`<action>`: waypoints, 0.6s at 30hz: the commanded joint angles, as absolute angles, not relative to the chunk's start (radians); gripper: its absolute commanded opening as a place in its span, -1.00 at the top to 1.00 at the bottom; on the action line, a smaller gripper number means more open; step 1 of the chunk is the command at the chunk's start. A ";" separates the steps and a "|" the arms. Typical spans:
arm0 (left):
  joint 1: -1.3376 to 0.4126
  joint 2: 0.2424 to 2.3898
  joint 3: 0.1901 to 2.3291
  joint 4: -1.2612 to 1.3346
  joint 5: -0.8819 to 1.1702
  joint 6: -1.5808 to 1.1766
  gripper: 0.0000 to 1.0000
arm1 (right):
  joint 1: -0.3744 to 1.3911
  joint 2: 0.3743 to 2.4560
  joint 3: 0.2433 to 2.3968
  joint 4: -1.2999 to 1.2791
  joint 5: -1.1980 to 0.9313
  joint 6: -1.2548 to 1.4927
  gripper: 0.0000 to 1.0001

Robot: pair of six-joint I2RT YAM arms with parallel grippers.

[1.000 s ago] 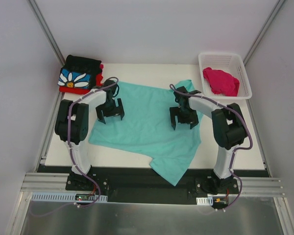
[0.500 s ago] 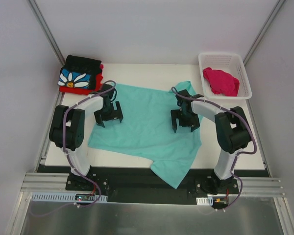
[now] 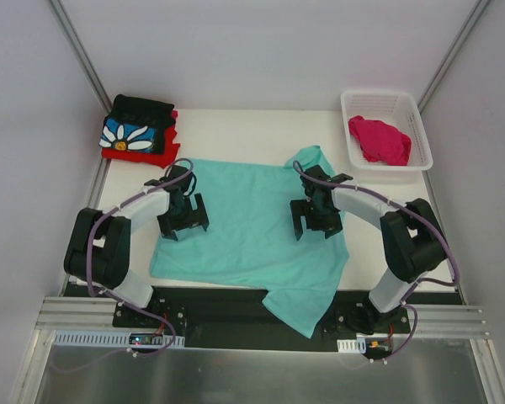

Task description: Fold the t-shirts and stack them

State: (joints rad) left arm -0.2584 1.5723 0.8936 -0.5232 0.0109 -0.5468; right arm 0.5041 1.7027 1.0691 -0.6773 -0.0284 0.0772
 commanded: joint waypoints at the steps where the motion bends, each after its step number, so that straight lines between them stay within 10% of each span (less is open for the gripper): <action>1: -0.291 1.476 0.839 -0.594 0.038 -0.595 -0.98 | 0.557 1.611 1.032 -0.699 -0.035 0.135 -0.92; 18: -0.301 1.511 1.149 -0.750 -0.023 -0.561 -0.98 | 0.488 1.616 1.342 -0.824 -0.080 0.081 -0.92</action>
State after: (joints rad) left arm -0.2951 1.4387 1.0443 -0.7155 0.0128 -0.5823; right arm 0.5900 1.5497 1.1870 -0.7998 0.0071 0.1322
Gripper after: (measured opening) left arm 0.991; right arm 0.958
